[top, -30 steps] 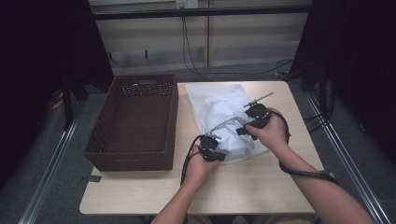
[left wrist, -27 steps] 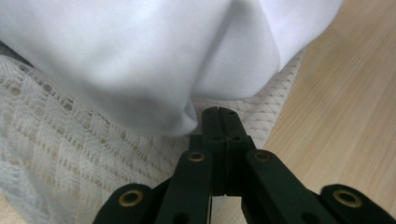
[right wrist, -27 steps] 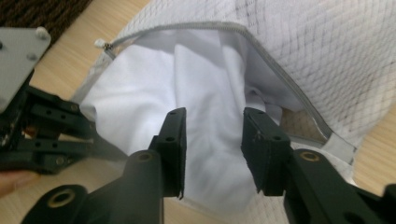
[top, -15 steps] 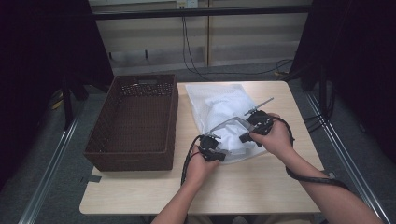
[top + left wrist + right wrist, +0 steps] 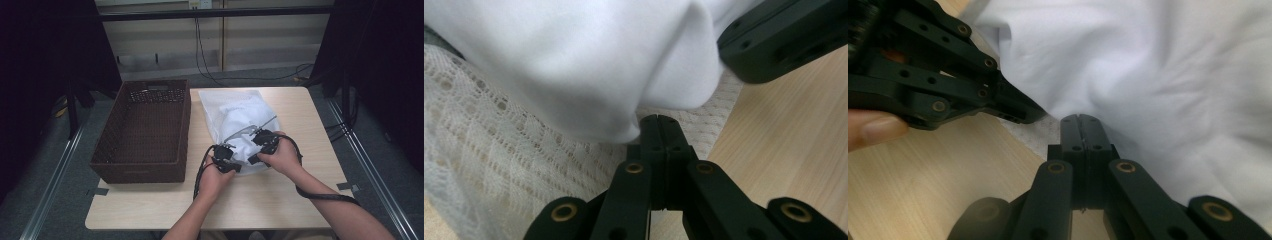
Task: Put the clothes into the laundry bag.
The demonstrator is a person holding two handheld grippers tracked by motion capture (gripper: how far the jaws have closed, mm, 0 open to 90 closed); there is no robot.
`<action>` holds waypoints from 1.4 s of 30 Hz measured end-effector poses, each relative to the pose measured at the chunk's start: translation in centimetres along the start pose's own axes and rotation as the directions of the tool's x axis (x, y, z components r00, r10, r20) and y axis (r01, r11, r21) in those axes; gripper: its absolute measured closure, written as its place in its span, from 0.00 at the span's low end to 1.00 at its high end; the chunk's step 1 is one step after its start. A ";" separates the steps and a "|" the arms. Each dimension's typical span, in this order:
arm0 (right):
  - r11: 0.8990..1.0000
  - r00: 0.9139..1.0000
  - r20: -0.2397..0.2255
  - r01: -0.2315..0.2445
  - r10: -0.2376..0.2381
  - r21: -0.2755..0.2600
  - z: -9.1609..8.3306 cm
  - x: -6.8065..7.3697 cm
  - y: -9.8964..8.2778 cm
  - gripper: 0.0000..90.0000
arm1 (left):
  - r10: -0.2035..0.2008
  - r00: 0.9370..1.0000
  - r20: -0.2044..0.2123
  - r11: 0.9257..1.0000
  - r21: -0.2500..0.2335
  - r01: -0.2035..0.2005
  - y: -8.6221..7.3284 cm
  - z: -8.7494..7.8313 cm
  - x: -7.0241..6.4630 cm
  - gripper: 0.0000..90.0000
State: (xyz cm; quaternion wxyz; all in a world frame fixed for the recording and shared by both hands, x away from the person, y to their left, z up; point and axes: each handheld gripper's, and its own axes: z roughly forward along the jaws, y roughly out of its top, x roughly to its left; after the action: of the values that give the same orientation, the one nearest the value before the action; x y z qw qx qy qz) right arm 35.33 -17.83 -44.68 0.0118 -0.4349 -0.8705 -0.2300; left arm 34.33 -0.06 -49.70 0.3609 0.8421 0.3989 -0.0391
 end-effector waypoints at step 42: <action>0.996 0.993 0.076 -0.089 0.091 -0.033 2.3 -1.9 3.2 1.00 | -0.011 1.000 0.010 0.999 0.037 0.010 0.3 -0.1 0.4 1.00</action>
State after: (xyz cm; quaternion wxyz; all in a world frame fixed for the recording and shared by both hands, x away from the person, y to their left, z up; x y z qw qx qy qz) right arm 39.40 -16.67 -45.90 -0.0180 -0.4823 -0.8465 -0.2248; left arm 34.74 0.12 -49.62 0.3469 0.8464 0.4007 -0.0528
